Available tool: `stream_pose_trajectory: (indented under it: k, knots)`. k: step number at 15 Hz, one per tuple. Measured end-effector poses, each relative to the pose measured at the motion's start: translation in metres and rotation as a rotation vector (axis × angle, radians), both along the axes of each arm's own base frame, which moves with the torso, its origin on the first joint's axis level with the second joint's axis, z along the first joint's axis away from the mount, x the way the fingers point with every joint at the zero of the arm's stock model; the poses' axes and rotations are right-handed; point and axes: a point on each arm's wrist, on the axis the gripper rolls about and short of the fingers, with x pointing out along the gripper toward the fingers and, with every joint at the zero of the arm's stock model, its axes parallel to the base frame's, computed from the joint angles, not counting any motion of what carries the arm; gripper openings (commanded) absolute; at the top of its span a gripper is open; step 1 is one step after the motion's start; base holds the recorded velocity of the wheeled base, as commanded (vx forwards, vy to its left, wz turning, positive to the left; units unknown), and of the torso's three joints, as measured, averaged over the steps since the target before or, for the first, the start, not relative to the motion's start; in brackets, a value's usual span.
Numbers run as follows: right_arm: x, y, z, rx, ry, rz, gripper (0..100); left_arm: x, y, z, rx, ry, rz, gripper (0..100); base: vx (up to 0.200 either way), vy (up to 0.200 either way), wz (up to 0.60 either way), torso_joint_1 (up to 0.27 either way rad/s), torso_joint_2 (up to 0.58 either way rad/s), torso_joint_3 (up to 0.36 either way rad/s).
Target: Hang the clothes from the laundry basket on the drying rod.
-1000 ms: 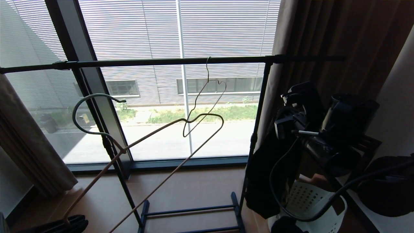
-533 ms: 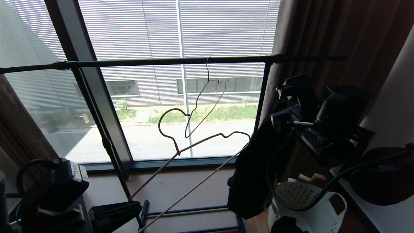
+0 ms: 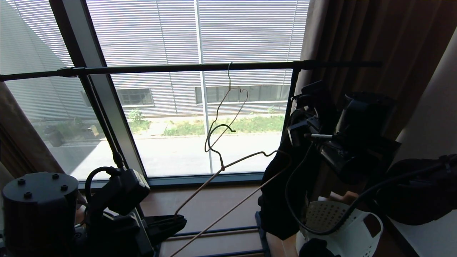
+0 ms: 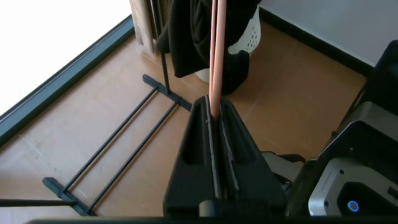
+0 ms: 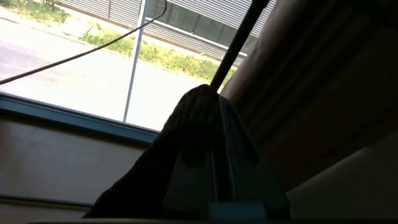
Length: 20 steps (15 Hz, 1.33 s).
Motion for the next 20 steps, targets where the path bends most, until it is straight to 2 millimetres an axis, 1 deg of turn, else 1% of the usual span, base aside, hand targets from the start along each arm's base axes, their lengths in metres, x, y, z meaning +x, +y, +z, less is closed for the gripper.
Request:
stream_pose_trajectory:
  k: [3, 5, 8, 11, 14, 18, 20]
  knots:
    - [-0.010, 0.015, 0.000, -0.002, -0.003, -0.010, 0, 0.011, -0.007, 0.002, 0.000, 0.000, -0.001, 0, 0.000, 0.000, 0.00, 0.000, 0.00, 0.000]
    - [-0.013, 0.022, -0.001, 0.004, -0.008, -0.012, 0, 0.014, -0.010, 0.002, 0.004, 0.001, -0.004, 0, 0.000, 0.000, 0.00, 0.000, 0.00, 0.000]
    - [-0.023, 0.037, -0.002, 0.007, -0.006, 0.025, 0, 0.017, -0.013, 0.001, 0.006, 0.003, -0.006, 0, 0.000, 0.000, 0.00, 0.000, 0.00, 0.000]
    - [-0.036, 0.053, 0.000, 0.017, -0.012, 0.067, 0, 0.019, -0.016, 0.002, 0.002, -0.004, -0.012, 0, 0.000, 0.000, 0.00, 0.000, 0.00, 0.000]
    - [-0.058, 0.073, 0.004, 0.052, -0.021, 0.148, 0, 0.022, -0.019, 0.000, -0.002, -0.008, -0.013, 0, 0.000, 0.000, 0.00, 0.000, 0.00, 0.000]
    - [-0.077, 0.083, 0.018, 0.079, -0.043, 0.187, 0, 0.026, -0.021, -0.004, 0.003, 0.005, -0.008, 0, 0.000, 0.000, 0.00, 0.000, 0.00, 0.000]
    - [-0.082, 0.083, 0.018, 0.077, -0.042, 0.197, 0, 0.029, -0.022, -0.002, -0.015, -0.031, 0.010, 0, 0.000, 0.000, 0.00, 0.000, 0.00, 0.000]
